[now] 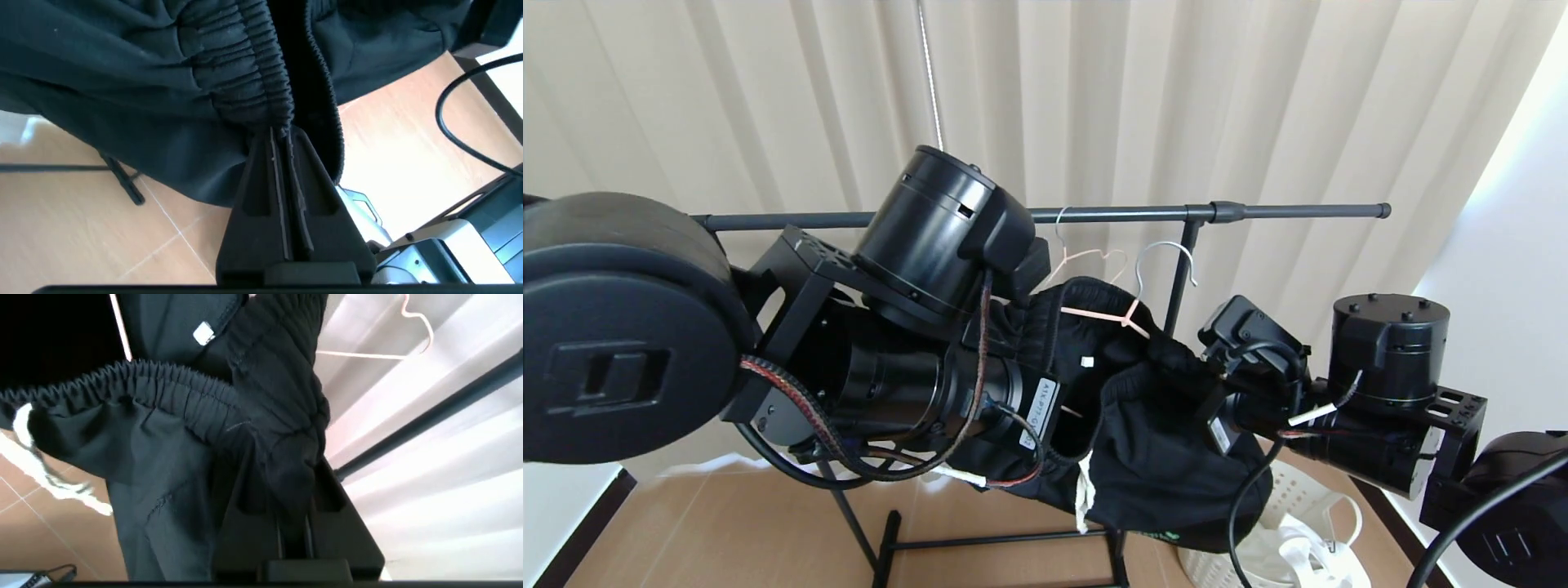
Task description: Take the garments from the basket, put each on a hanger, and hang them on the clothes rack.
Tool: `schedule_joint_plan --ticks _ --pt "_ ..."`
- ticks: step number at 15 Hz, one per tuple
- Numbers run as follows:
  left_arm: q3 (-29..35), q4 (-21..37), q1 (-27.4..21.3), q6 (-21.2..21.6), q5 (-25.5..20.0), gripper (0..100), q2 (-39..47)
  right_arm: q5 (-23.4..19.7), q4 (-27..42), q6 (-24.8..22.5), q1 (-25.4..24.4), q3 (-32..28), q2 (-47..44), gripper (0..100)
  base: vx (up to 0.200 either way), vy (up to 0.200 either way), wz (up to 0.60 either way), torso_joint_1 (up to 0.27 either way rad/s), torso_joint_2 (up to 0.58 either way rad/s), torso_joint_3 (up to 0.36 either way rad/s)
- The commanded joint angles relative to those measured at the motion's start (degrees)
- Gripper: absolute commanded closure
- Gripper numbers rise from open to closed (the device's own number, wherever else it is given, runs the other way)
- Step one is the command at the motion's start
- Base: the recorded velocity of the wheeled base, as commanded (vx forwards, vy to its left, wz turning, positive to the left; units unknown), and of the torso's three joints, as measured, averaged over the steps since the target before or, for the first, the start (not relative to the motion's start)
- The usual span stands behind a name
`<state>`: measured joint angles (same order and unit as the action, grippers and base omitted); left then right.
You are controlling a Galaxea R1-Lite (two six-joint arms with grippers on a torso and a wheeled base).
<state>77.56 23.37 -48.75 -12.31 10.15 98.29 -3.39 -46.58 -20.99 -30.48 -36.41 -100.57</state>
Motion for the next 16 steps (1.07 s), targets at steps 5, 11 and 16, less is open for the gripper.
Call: schedule_joint_plan --ticks 5,11,16 --pt "-1.4 -0.4 0.0 -6.1 0.4 100 1.8 -2.9 -2.1 0.0 -0.2 2.1 1.2 100 0.0 0.0 0.0 0.0 0.0 0.0" --pt "-1.0 -5.6 0.0 -7.4 0.7 100 7.4 -8.6 -8.4 -0.1 -0.3 5.1 1.9 100 0.0 0.0 0.0 0.0 0.0 0.0" --pt "-1.4 -13.0 -0.2 -7.5 2.2 100 10.5 -10.8 -8.6 0.0 -1.3 6.0 3.4 100 0.0 0.0 0.0 0.0 0.0 0.0"
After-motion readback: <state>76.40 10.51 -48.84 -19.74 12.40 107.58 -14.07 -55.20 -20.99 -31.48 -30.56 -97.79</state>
